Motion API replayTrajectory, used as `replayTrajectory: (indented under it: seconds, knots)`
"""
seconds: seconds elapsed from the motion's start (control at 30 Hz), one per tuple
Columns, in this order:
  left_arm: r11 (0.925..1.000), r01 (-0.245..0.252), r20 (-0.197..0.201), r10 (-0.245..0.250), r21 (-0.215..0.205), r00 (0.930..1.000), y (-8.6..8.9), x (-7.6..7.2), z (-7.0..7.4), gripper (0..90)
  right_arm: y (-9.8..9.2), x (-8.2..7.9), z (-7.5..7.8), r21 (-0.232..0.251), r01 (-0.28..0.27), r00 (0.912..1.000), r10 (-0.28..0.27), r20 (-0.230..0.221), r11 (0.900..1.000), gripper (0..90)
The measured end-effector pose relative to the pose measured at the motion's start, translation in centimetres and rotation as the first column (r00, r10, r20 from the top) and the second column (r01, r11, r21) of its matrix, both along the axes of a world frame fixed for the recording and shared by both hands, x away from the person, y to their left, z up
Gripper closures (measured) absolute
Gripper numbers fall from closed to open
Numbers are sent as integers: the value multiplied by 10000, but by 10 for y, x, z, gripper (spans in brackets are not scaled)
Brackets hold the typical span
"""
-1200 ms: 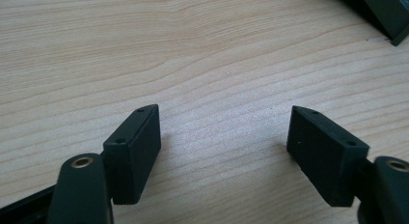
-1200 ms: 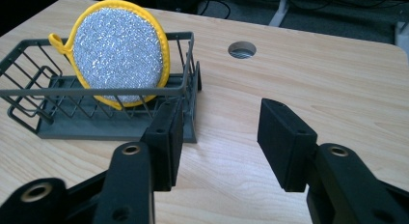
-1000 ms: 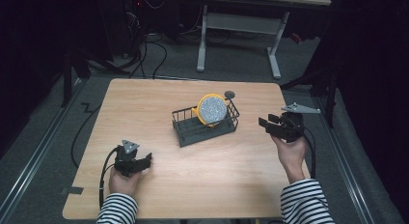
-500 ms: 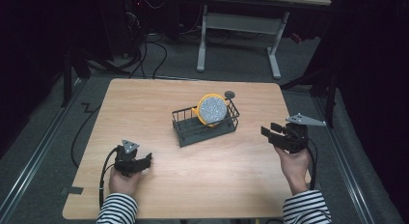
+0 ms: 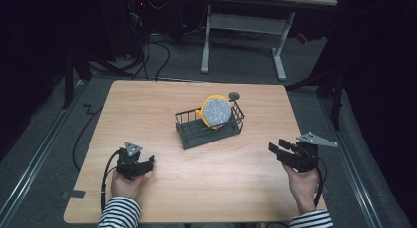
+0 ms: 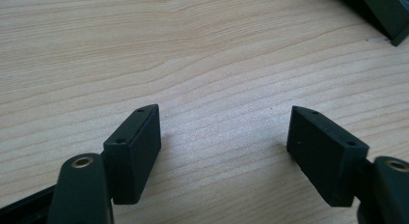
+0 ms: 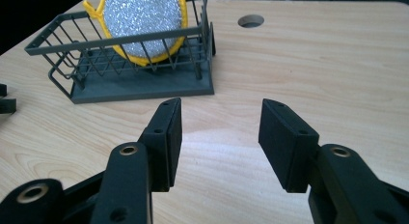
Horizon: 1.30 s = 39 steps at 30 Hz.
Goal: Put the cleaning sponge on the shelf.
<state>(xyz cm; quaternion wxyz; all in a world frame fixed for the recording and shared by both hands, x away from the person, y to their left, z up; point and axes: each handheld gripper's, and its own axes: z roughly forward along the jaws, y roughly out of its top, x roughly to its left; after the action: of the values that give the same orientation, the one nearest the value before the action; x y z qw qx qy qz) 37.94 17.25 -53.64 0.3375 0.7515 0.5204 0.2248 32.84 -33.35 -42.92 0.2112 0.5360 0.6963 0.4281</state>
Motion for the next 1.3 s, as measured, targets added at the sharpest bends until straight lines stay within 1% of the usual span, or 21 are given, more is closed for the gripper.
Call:
replayTrajectory:
  seconds: [0.03, 0.07, 0.17, 0.2, 0.27, 0.3, 0.37, 0.47, 0.6, 0.7, 0.73, 0.77, 0.8, 0.83, 0.87, 0.9, 0.93, 1.07, 1.1, 1.17, 1.3]
  knots:
    - [10000, 0, 0, 0, 0, 10000, 0, 0, 0, 284, 0, 0, 0, 0, 0, 10000, 0, 0, 10000, 510]
    - [10000, -1, 0, 1, -1, 10000, 0, 0, 0, 284, -1, -2, -4, 37, 32, 10000, -32, -12, 10000, 508]
    - [10000, 1, 0, -1, 0, 10000, 0, 0, 0, 284, -2, -4, -8, 104, 93, 10000, -93, -16, 9999, 506]
    - [10000, -1, 2, 1, 6, 10000, 0, 0, 0, 284, -2, -5, -13, 156, 132, 9999, -131, -66, 9998, 498]
    - [10000, -2, 2, 2, 10, 10000, 0, 0, 0, 284, -2, -5, -14, 154, 144, 9999, -143, -97, 9998, 495]
    - [10000, -1, 0, 1, 13, 10000, 0, 0, 0, 284, -1, -6, -20, 97, 182, 9998, -182, -71, 9998, 478]
    - [10000, -6, 3, 6, 13, 10000, 0, 0, 0, 284, -1, -6, -22, 98, 208, 9998, -207, -76, 9997, 472]
    - [10000, -7, 3, 7, 8, 10000, 0, 0, 0, 284, 0, -7, -29, 145, 249, 9996, -248, -98, 9996, 451]
    - [10000, -10, 5, 10, 14, 10000, 0, 0, 0, 284, 3, -7, -39, -2, 326, 9993, -326, -184, 9995, 414]
    - [10000, -9, 2, 9, 17, 10000, 0, 0, 0, 284, 3, -7, -43, -2, 336, 9993, -336, -157, 9994, 402]
    - [10000, -11, 4, 11, 16, 10000, 0, 0, 0, 284, 4, -6, -48, -45, 380, 9992, -380, -154, 9993, 393]
    - [10000, -10, 4, 10, 16, 10000, 0, 0, 0, 284, 4, -6, -48, -45, 380, 9992, -380, -154, 9993, 393]
    - [10000, -12, 2, 12, 17, 10000, 0, 0, 0, 284, 5, -6, -52, -44, 382, 9991, -382, -192, 9993, 387]
    - [10000, -12, 2, 12, 17, 10000, 0, 0, 0, 284, 5, -6, -52, -44, 382, 9991, -382, -192, 9993, 387]
    - [10000, -12, 4, 12, 18, 10000, 0, 0, 0, 284, 5, -6, -54, -48, 414, 9989, -415, -236, 9991, 385]
    - [10000, -11, 5, 11, 19, 10000, 0, 0, 0, 284, 6, -4, -59, -91, 431, 9980, -435, -454, 9990, 389]
    - [10000, -12, 6, 12, 20, 10000, 0, 0, 0, 284, 6, -4, -60, -79, 434, 9975, -438, -558, 9990, 391]
    - [10000, -10, 6, 10, 27, 10000, 0, 0, 0, 284, 5, -3, -66, -146, 440, 9968, -449, -666, 9989, 395]
    - [10000, -12, 4, 12, 27, 10000, 0, 0, 0, 284, 4, -2, -70, -120, 490, 9963, -497, -708, 9987, 395]
    - [10000, -10, 4, 10, 29, 10000, 0, 0, 0, 284, 4, -2, -71, -107, 548, 9954, -555, -787, 9984, 395]
    - [10000, -19, 6, 19, 26, 10000, 0, 0, 0, 284, 2, 0, -78, -279, 663, 9940, -684, -848, 9974, 388]
